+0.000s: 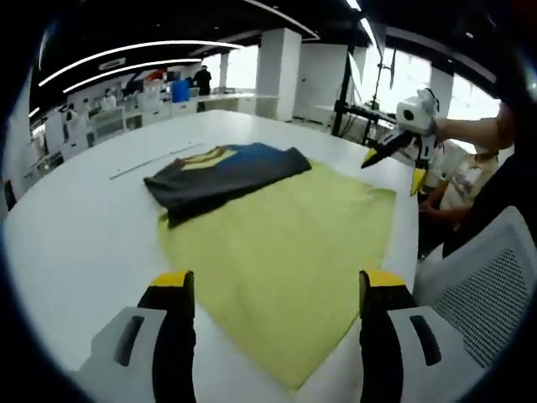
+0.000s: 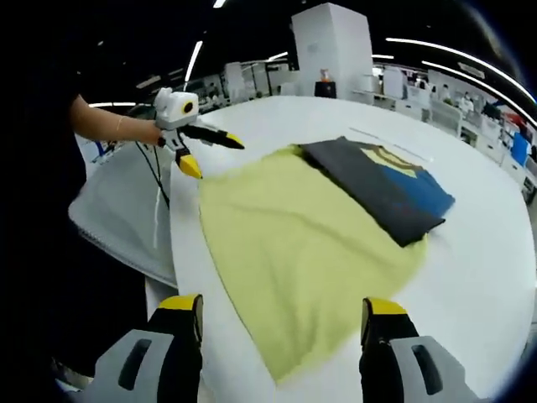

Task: Fold the garment on the visible template until the final outline fits inside the template.

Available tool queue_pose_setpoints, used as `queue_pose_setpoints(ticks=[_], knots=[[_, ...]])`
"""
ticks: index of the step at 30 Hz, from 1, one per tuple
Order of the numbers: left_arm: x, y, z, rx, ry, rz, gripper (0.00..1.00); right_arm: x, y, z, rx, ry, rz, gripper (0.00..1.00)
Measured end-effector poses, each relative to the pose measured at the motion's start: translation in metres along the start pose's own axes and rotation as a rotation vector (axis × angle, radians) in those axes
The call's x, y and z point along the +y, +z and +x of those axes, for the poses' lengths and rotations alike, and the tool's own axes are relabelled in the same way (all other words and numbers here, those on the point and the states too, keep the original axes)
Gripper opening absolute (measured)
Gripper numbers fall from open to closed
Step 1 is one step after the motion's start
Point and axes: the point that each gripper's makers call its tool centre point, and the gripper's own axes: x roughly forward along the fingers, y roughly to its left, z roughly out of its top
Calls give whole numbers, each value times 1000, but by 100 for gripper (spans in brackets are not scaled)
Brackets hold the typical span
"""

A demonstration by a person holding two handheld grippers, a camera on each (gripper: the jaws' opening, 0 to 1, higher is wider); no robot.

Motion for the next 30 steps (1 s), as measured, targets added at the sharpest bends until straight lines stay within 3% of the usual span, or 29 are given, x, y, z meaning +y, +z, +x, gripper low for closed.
queue_pose_setpoints(ticks=[11, 18, 23, 27, 30], knots=[[-35, -39, -3, 144, -99, 119, 54, 1, -30, 1, 120, -2, -107, 47], [-39, -57, -5, 209, -108, 138, 43, -1, -49, 1, 200, -10, -158, 42], [-33, -60, -7, 216, -79, 141, 36, -4, -52, 1, 216, -18, -179, 38], [-31, -62, -7, 245, -81, 213, 33, -4, -55, 1, 231, -15, -196, 36], [-31, -60, -6, 248, -84, 211, 33, -7, -55, 1, 235, -20, -209, 33]])
